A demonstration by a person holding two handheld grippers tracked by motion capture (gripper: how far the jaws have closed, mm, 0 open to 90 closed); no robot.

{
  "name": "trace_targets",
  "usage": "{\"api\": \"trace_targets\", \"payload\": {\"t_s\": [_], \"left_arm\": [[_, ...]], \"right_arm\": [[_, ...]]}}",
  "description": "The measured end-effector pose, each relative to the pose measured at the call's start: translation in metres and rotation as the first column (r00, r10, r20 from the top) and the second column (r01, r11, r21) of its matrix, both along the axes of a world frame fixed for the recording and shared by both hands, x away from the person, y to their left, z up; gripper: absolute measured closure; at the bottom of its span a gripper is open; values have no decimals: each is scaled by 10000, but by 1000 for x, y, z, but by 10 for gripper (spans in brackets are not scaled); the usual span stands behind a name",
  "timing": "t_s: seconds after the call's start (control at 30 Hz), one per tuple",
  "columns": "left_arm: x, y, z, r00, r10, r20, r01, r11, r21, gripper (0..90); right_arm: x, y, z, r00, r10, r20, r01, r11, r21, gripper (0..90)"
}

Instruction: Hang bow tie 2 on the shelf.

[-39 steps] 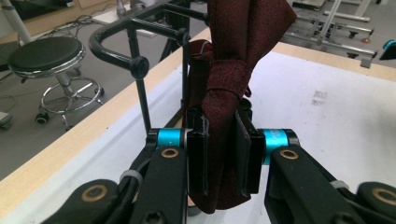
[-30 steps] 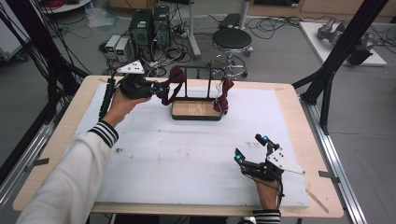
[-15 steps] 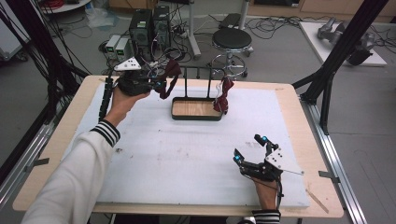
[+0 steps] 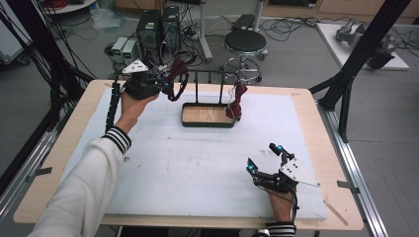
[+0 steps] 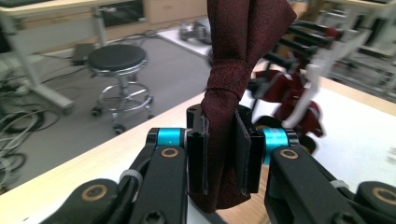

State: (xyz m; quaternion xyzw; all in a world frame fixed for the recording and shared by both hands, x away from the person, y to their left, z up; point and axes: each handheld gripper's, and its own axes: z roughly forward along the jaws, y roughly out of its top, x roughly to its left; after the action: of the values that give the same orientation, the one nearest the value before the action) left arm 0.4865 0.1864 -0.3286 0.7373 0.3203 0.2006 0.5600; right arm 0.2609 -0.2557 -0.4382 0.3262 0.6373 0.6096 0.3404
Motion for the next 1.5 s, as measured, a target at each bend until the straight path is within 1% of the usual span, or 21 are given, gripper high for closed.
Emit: {"api": "trace_targets", "payload": {"t_s": [0.07, 0.23, 0.27, 0.33, 0.37, 0.43, 0.53, 0.6, 0.67, 0.83, 0.97, 1.0, 1.03, 1.17, 1.2, 1.23, 1.3, 1.33, 1.47, 1.5], "left_arm": [[1, -1, -2, 9999, 141, 34, -141, 9999, 46, 773], [3, -8, -8, 9995, 290, -144, -284, 9987, 429, 772], [3, -9, -9, 9990, 420, -153, -412, 9982, 438, 770], [3, -9, -11, 9981, 614, -101, -611, 9977, 280, 768], [3, -9, -12, 9976, 691, -85, -688, 9972, 307, 768], [3, -9, -15, 9967, 811, -90, -808, 9963, 278, 768], [2, -7, -18, 9946, 1030, -107, -1027, 9944, 245, 767], [2, -6, -18, 9947, 1012, -180, -1009, 9947, 179, 767], [1, -5, -19, 9949, 997, -149, -995, 9949, 139, 762], [1, -4, -20, 9950, 971, -217, -967, 9952, 172, 752], [1, -4, -20, 9952, 959, -202, -954, 9952, 216, 726], [1, -4, -21, 9953, 951, -200, -947, 9953, 190, 685], [2, -5, -22, 9954, 937, -189, -932, 9953, 262, 620], [2, -6, -23, 9935, 1135, 11, -1129, 9874, 1105, 342], [2, -6, -23, 9936, 1124, 53, -1123, 9867, 1176, 243], [1, -5, -22, 9936, 1122, 112, -1127, 9865, 1186, 208], [0, -3, -20, 9942, 1034, 299, -1061, 9887, 1061, 165], [0, -1, -19, 9950, 936, 344, -967, 9902, 1003, 159], [-2, 3, -17, 9957, 817, 435, -856, 9917, 959, 157], [-3, 5, -16, 9960, 741, 508, -787, 9921, 974, 157]], "right_arm": [[1, 0, -1, 10000, -29, 38, 29, 10000, 8, 96], [1, 0, -3, 10000, -81, 0, 81, 10000, -13, 96], [1, 0, -3, 10000, -89, -22, 89, 10000, 1, 95], [1, 0, -4, 9999, -92, -52, 92, 10000, 18, 96], [1, 0, -4, 10000, -91, 26, 91, 10000, -27, 95], [1, 0, -6, 9999, -94, -77, 94, 10000, 30, 95], [2, -1, -8, 9999, -99, -91, 100, 9999, 42, 96], [2, -1, -9, 9999, -92, -106, 93, 9999, 95, 96], [2, -1, -10, 9999, -74, -145, 74, 10000, 47, 95], [3, -1, -11, 9999, -40, -152, 41, 10000, 68, 96], [3, -1, -11, 9998, -27, -215, 28, 10000, 78, 95], [3, 0, -11, 9997, -24, -224, 26, 10000, 89, 95], [3, -1, -11, 9999, -40, -152, 41, 10000, 77, 95], [4, -1, -11, 9999, -8, -169, 9, 9999, 102, 95], [3, -1, -12, 9997, 11, -257, -8, 9999, 136, 95], [4, -1, -12, 9997, 12, -263, -8, 9999, 122, 95], [5, -1, -13, 9997, 17, -261, -15, 10000, 77, 95], [5, 0, -13, 9997, 32, -263, -31, 10000, 27, 95], [5, 0, -13, 9997, -1, -255, 1, 10000, 13, 95], [5, -1, -13, 9997, 16, -243, -16, 10000, 11, 95]]}}
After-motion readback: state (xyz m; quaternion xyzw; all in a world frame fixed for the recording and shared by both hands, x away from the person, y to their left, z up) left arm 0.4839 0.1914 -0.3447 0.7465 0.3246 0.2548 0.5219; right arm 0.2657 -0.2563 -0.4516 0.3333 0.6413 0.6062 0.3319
